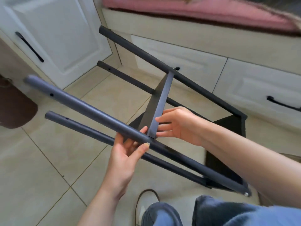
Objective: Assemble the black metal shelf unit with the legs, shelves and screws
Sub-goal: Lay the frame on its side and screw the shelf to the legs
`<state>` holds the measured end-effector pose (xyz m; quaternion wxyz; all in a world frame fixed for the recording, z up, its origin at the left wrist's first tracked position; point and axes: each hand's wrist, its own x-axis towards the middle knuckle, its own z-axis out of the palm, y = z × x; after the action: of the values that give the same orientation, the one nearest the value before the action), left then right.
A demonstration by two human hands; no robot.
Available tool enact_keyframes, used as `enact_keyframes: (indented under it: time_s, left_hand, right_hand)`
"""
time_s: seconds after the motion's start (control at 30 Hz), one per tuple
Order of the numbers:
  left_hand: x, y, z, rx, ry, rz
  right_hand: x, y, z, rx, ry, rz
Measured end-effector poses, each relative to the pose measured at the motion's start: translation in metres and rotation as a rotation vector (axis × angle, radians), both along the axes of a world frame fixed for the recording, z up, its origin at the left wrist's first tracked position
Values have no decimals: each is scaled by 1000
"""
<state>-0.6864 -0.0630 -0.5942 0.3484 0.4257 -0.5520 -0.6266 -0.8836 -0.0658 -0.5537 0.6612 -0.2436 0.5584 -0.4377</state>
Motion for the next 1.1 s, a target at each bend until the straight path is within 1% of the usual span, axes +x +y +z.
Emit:
enact_keyframes:
  time_s: [0.13, 0.3, 0.43, 0.53, 0.67, 0.8, 0.9, 0.97, 1.1]
  left_hand:
    - [-2, 3, 32, -151, -74, -64]
    - [-4, 14, 64, -355, -205, -202]
    - [-7, 23, 79, -490, -265, -342]
    - [-7, 27, 79, -567, -285, -386]
    - [-6, 32, 72, -587, -306, -385]
    - [-7, 35, 66, -587, -302, -310]
    - [-10, 39, 60, -549, -279, -250]
    - [-16, 44, 57, -516, -283, -255]
    - [-27, 49, 57, -517, -305, -210]
  right_hand:
    - [-8, 17, 25, -79, -121, -28]
    - [-17, 55, 48, -143, -295, -96]
    - [-17, 91, 57, -166, -345, -160]
    - [-15, 112, 58, -148, -354, -195]
    - [-13, 131, 59, -97, -384, -251]
    - [-11, 142, 58, -62, -405, -275]
    - [-11, 144, 53, -57, -460, -332]
    - [-9, 142, 48, -54, -478, -353]
    - [-8, 137, 40, -22, -528, -405]
